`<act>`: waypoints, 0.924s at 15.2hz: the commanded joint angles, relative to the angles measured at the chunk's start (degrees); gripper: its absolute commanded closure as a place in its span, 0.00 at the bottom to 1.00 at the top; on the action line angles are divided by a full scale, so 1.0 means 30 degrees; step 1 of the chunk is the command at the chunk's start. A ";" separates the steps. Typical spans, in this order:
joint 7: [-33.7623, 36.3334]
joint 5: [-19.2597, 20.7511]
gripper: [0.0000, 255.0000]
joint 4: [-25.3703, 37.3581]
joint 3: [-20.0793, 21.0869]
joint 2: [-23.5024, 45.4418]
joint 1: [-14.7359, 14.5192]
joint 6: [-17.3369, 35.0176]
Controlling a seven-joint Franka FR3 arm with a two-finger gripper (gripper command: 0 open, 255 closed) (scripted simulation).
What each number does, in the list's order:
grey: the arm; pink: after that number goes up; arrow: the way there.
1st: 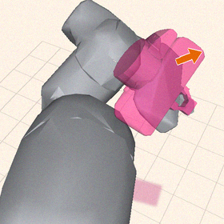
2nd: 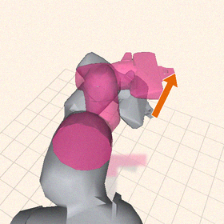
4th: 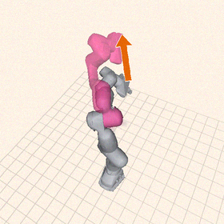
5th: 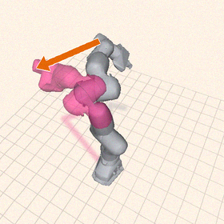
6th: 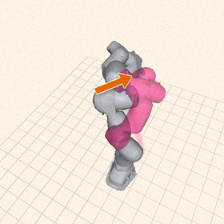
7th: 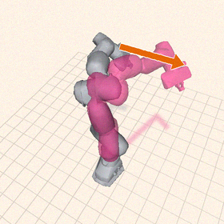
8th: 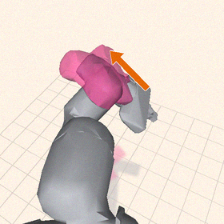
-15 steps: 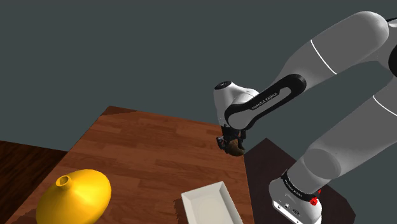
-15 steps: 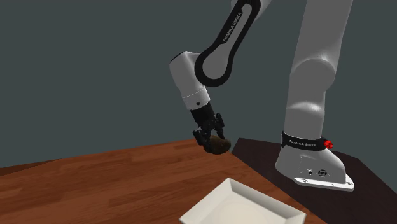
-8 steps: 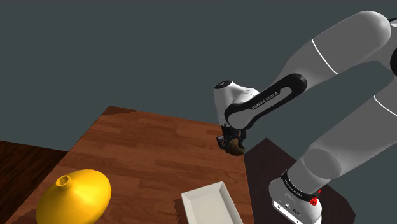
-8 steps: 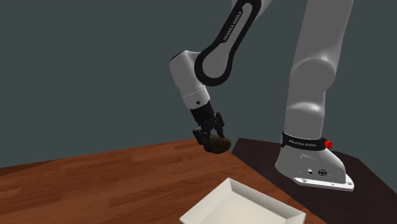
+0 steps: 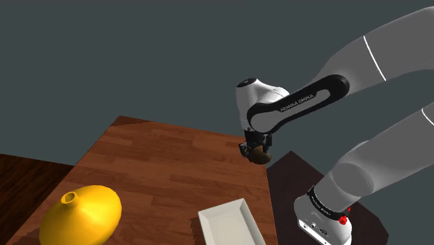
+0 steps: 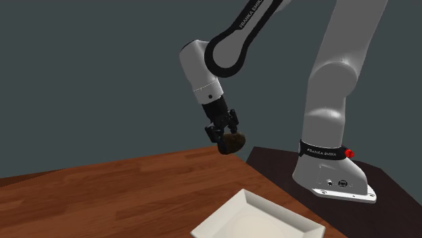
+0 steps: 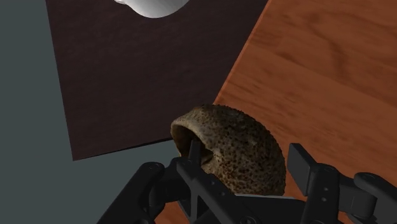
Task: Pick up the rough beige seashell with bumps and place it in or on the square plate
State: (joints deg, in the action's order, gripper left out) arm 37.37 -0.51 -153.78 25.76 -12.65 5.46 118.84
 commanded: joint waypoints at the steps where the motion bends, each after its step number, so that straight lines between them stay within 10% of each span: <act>1: -0.0260 -0.0203 1.00 0.0148 -0.0101 -0.0606 -0.0072 -0.0711; 9: -0.0879 -0.0634 1.00 0.0870 -0.0438 -0.2284 -0.0284 -0.2999; 14: 0.1030 -0.2644 1.00 0.0852 0.1086 -0.2906 -0.2009 -0.3640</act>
State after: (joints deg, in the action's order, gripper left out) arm 39.32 -6.97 -150.96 28.14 -20.52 0.64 108.49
